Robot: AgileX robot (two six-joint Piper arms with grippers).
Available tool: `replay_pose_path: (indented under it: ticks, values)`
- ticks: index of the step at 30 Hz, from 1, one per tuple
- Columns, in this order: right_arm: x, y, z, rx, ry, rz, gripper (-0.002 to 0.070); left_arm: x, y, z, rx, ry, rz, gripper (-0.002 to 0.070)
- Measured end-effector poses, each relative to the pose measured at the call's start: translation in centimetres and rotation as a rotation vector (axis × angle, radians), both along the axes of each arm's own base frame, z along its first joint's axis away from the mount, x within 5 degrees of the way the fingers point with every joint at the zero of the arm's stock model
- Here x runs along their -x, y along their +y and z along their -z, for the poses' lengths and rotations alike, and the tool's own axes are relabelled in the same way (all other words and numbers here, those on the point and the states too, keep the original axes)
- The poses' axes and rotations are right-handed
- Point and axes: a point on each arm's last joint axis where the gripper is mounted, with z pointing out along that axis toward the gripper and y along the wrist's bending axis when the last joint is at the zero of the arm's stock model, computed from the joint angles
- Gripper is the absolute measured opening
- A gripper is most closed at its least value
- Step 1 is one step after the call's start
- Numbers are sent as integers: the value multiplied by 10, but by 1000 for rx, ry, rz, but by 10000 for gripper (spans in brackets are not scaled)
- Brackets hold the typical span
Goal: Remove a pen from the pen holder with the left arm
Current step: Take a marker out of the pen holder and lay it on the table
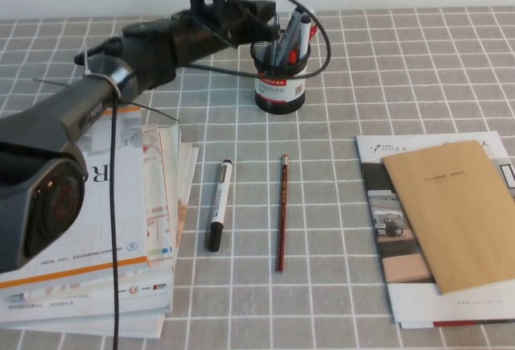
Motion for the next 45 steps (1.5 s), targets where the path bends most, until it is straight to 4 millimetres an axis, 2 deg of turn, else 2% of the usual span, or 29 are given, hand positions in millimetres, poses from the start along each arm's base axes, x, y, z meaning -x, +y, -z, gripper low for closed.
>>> replay_pose_path:
  ticks: [4,9,12,16,19,28,45]
  values:
    - [0,0,0,0,0,0,-13,2,1,-13,11,-23,2,-2]
    - [0,0,0,0,0,0,-13,1,2,-13,10,-19,-13,20]
    - [0,0,0,0,0,0,-13,0,2,-13,9,-19,-17,127]
    - [0,0,0,0,0,0,-13,0,2,-13,30,3,-21,359]
    - [0,0,0,0,0,0,-13,0,2,-12,56,32,-23,440]
    - [0,0,0,0,0,0,-13,1,0,-9,73,50,-3,467]
    - [0,0,0,0,0,0,-13,2,0,2,-11,35,32,439]
